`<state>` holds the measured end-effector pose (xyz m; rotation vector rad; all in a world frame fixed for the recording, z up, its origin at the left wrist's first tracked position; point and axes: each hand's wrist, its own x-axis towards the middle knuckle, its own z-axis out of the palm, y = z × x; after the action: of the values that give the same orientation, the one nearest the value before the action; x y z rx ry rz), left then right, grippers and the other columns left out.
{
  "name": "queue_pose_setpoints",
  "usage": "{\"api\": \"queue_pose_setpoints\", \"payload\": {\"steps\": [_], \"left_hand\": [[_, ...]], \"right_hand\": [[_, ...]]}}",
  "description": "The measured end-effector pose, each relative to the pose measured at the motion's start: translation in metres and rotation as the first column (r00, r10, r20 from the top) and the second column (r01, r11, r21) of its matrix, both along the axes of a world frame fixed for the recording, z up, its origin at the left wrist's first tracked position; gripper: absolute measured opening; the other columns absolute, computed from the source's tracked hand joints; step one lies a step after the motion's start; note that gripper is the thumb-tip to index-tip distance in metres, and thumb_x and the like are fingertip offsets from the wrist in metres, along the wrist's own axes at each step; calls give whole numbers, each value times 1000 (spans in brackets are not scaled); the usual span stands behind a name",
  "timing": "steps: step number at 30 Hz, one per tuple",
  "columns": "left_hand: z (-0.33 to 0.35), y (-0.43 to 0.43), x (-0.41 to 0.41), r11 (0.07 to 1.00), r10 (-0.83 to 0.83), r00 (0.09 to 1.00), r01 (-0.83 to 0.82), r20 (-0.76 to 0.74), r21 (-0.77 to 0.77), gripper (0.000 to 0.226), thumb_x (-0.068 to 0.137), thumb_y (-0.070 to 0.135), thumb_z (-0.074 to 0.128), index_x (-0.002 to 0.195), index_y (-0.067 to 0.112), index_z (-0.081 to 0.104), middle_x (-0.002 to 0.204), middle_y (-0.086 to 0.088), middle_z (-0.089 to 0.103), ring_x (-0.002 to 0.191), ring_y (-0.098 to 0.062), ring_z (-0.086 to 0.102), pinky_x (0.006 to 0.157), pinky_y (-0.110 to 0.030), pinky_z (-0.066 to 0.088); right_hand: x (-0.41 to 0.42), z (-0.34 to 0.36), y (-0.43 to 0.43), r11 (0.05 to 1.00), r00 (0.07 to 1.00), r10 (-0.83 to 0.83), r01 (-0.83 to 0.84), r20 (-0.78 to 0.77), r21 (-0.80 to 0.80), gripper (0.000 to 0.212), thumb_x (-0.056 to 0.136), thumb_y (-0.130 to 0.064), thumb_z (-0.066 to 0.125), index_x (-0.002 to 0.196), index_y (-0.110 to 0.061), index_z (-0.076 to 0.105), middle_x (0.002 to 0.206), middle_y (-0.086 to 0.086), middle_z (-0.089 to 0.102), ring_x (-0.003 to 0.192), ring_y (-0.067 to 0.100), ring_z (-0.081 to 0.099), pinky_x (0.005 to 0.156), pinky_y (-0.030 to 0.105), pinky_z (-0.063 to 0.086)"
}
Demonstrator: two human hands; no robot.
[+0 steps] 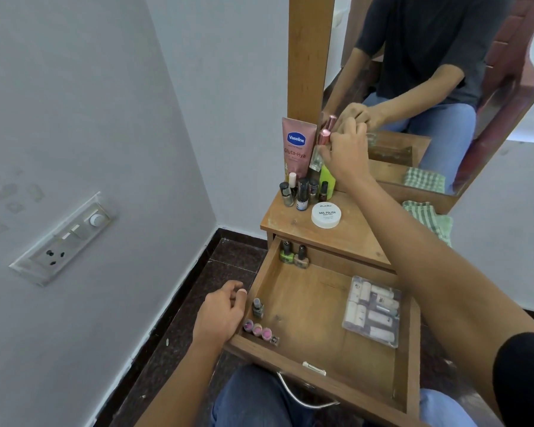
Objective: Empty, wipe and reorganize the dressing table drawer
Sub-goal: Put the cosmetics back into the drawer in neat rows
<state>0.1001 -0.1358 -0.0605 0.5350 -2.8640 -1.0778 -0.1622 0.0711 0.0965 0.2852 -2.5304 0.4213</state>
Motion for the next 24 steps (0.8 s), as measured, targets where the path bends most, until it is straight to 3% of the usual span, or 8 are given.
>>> {"api": "queue_pose_setpoints", "payload": {"steps": [7, 12, 15, 19, 24], "left_hand": [[-2, 0, 0, 1000, -4, 1000, 4, -18, 13, 31, 99, 34, 47, 125, 22, 61, 87, 4, 68, 72, -8, 59, 69, -29, 51], [-3, 0, -1, 1000, -5, 1000, 5, -4, 16, 31, 99, 35, 47, 124, 23, 61, 84, 8, 67, 75, -9, 62, 72, -33, 54], [-2, 0, 0, 1000, -5, 1000, 5, -7, 17, 31, 99, 35, 47, 124, 22, 61, 84, 8, 67, 78, -9, 63, 76, -35, 55], [-1, 0, 0, 1000, -6, 1000, 6, -1, 22, 32, 98, 37, 47, 124, 23, 61, 88, 6, 68, 81, -10, 64, 78, -37, 56], [-1, -1, 0, 1000, -1, 1000, 1, 1, 9, 31, 98, 37, 47, 121, 24, 63, 89, 4, 69, 81, -12, 64, 77, -37, 55]], "right_hand": [[15, 30, 16, 998, 984, -7, -5, -177, -69, 31, 91, -29, 56, 100, -1, 66, 113, 13, 50, 106, 30, 42, 90, 32, 37], [58, 10, 24, 971, 978, 123, -155, -170, -185, 26, 90, -29, 60, 84, -4, 59, 101, 10, 45, 90, 20, 43, 75, 27, 41], [102, -25, 21, 936, 964, 258, -267, -71, -230, 29, 93, -30, 59, 87, -2, 60, 99, 6, 40, 78, 14, 44, 67, 26, 45], [155, -77, 11, 922, 920, 343, -291, 191, -255, 26, 94, -28, 58, 98, -3, 63, 101, -2, 36, 72, 9, 45, 65, 14, 35], [183, -133, 2, 907, 776, 420, -342, 471, -245, 18, 96, -25, 55, 86, -11, 52, 101, -4, 31, 66, 13, 55, 69, 27, 51]]}}
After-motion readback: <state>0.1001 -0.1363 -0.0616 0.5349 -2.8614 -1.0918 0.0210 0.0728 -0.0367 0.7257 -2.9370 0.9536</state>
